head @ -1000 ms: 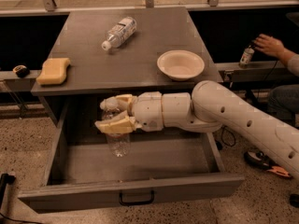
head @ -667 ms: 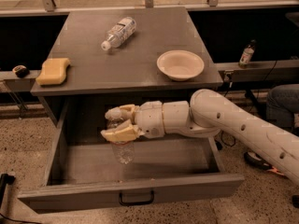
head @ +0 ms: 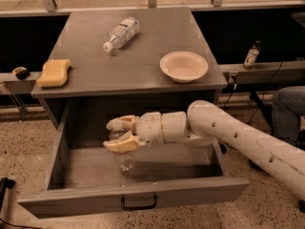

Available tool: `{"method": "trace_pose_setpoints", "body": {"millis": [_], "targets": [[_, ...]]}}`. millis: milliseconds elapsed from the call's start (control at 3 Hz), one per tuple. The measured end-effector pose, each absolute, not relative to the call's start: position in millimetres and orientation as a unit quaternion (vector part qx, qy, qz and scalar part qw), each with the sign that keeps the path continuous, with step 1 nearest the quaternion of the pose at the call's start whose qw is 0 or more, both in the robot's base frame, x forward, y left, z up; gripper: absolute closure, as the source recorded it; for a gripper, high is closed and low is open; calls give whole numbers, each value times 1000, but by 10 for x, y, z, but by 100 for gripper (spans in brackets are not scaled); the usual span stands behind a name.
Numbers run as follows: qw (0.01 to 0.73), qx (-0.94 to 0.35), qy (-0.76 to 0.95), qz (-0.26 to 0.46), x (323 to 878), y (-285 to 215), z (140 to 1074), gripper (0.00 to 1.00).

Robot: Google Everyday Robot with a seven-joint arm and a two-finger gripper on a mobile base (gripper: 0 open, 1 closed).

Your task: Place water bottle into top drawer

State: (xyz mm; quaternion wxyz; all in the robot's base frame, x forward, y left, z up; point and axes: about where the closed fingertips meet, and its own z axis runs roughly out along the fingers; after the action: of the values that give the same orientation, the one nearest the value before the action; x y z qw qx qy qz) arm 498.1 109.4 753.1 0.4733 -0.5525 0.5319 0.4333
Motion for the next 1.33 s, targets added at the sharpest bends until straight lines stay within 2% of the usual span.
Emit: {"method": "trace_pose_setpoints", "body": {"millis": [333, 1000, 1333], "targets": [[494, -563, 516, 416, 4972, 1122, 7380, 98], [514, -570, 505, 394, 4960, 1093, 7349, 51], [514, -570, 505, 394, 4960, 1093, 7349, 21]]}}
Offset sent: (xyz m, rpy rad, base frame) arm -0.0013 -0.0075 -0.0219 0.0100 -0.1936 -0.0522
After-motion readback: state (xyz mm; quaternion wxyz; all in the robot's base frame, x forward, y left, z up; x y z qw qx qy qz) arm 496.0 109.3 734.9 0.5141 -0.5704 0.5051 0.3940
